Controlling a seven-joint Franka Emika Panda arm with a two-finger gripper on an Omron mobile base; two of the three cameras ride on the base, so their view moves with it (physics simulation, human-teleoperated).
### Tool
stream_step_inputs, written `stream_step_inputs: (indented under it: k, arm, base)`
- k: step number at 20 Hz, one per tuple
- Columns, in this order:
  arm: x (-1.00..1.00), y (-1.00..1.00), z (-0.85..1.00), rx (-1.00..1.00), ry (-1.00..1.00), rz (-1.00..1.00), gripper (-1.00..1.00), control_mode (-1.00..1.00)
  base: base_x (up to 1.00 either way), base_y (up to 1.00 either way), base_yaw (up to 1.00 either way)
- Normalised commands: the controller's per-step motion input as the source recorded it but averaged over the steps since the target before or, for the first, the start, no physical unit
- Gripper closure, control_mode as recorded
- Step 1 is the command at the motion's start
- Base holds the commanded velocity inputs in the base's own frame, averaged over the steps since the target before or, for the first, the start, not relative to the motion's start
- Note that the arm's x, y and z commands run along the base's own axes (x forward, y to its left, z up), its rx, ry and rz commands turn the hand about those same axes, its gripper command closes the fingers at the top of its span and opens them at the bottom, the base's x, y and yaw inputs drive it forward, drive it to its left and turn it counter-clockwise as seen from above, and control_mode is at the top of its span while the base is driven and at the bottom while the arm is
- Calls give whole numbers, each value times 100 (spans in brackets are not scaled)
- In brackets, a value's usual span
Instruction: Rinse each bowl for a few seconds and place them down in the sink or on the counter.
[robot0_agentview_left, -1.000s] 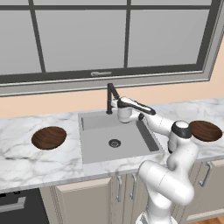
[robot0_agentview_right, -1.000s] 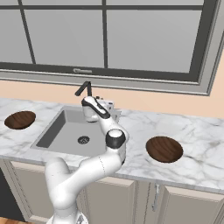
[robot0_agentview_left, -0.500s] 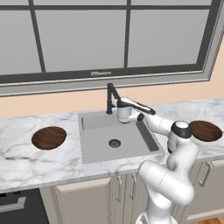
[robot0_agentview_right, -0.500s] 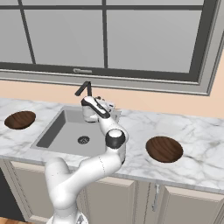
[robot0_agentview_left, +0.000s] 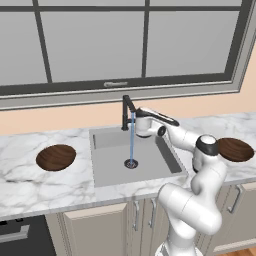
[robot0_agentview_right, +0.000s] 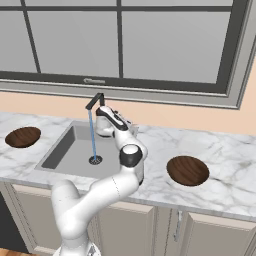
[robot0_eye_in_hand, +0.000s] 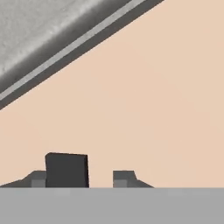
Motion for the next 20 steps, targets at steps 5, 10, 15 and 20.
stream_step_inputs:
  k: [5, 10, 15, 20]
  arm:
    - [-5, -71, -16, 13, 9, -4, 100, -100]
    - [-29, -50, 51, 14, 0, -3, 100, -100]
    - [-29, -45, 60, 12, 0, -4, -100, -100]
    - [-36, -40, 64, 10, 6, -8, -100, -100]
  base:
    - [0, 0, 0]
    - [0, 0, 0]
    - [0, 0, 0]
    - [0, 0, 0]
